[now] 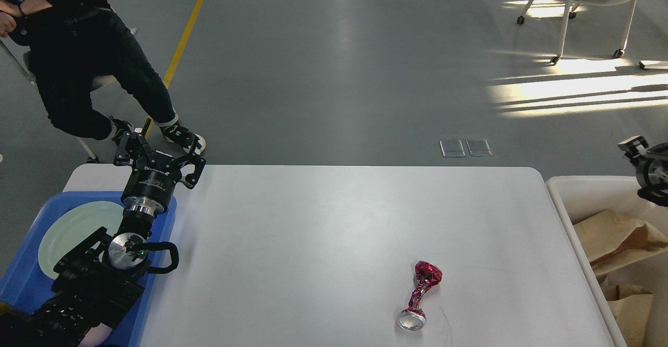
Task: Tidy desktop
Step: 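Lower the right gripper onto the red can and grasp it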
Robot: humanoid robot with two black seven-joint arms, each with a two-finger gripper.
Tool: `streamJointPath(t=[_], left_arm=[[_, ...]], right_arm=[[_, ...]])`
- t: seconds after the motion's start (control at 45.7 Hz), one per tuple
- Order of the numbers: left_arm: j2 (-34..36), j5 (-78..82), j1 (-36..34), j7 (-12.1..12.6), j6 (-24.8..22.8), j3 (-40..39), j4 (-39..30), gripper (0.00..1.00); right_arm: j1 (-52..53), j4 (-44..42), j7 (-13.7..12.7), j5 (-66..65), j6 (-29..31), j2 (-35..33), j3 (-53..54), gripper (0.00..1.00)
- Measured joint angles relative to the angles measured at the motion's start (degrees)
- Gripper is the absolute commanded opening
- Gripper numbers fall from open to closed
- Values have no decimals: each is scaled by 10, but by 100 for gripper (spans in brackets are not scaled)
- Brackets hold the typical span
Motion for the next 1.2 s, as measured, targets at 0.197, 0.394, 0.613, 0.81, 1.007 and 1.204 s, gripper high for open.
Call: streamJointPath(t=[0.197, 0.394, 0.613, 0.81, 1.007, 1.204], left_arm=[[0, 0, 0, 0, 0, 0, 0, 96], [0, 0, 0, 0, 0, 0, 0, 96], [0, 0, 0, 0, 0, 0, 0, 96], [0, 0, 0, 1, 0, 0, 0, 96], [0, 0, 0, 0, 0, 0, 0, 96], [0, 0, 0, 0, 0, 0, 0, 96]], right_arm=[[139, 74, 0, 0, 109, 55, -68, 100], [295, 185, 0, 0, 311, 85, -93, 100], [450, 279, 0, -1, 433, 114, -93, 100], [566, 347, 0, 0, 454, 144, -86, 100], [465, 334, 2, 1, 443, 174, -50, 100], [257, 246, 2, 1, 436, 184, 22, 100]])
